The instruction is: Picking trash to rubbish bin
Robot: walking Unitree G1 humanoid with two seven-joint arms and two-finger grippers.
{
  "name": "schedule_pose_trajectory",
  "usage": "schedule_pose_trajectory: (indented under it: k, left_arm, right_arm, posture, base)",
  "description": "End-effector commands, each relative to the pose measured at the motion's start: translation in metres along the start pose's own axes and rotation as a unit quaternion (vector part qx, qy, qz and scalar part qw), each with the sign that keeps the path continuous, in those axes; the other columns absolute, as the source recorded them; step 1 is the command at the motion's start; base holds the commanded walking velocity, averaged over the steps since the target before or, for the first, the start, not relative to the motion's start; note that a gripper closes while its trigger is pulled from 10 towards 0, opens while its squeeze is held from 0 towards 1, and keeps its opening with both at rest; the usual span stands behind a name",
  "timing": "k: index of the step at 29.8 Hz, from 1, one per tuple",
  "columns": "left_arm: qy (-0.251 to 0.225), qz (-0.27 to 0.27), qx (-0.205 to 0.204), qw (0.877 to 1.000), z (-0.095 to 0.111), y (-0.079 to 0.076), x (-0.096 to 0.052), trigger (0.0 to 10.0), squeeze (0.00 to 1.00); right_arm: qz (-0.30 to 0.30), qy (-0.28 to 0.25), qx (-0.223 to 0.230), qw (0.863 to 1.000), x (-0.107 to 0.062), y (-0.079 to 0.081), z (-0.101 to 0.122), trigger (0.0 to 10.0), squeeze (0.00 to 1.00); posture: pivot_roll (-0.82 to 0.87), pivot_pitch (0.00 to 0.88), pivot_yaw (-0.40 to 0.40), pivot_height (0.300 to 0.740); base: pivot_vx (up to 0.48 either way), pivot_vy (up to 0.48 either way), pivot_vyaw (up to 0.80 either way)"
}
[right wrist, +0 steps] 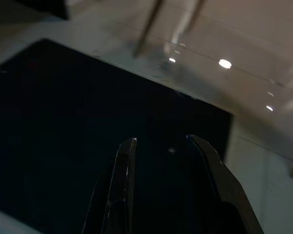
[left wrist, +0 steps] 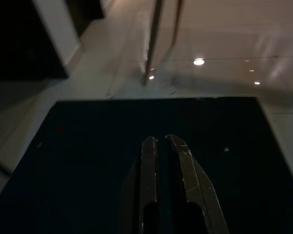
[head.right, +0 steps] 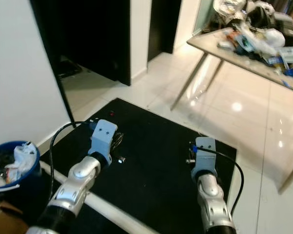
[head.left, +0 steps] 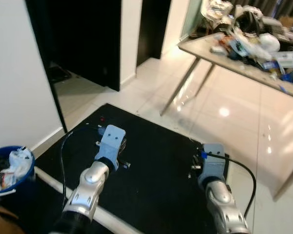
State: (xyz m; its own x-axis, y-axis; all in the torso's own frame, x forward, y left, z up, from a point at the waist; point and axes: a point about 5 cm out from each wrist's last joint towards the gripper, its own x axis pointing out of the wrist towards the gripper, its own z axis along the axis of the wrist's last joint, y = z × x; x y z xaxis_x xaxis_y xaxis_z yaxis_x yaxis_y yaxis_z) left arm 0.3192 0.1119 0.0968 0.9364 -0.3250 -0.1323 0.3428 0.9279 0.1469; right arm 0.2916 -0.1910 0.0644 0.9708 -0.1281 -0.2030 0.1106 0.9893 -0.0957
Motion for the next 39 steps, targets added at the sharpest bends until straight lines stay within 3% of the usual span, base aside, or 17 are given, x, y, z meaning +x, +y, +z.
schedule_pose_trajectory:
  k: [1, 28, 39]
  left_arm:
    - [0.003, -0.002, -0.001, 1.0, -0.0012, -0.0009, 0.0007, 10.0, 0.0]
    - [-0.022, -0.003, -0.018, 1.0, 0.0038, 0.0, -0.0022, 10.0, 0.0]
    - [-0.032, -0.025, -0.029, 0.999, 0.0062, -0.0063, -0.002, 10.0, 0.0]
  right_arm:
    - [-0.006, 0.005, -0.001, 1.0, -0.0004, -0.0023, -0.0013, 10.0, 0.0]
    - [-0.006, 0.01, -0.009, 1.0, -0.002, -0.0028, -0.0033, 10.0, 0.0]
    - [0.003, 0.017, -0.033, 0.999, -0.0018, -0.0017, -0.0062, 10.0, 0.0]
  posture:
    - [-0.11, 0.063, -0.026, 0.74]
    - [-0.11, 0.049, -0.032, 0.74]
    - [-0.12, 0.036, -0.035, 0.74]
  base:
    - [0.0, 0.0, -0.8]
    - [0.0, 0.0, -0.8]
    - [0.044, 0.0, -0.04]
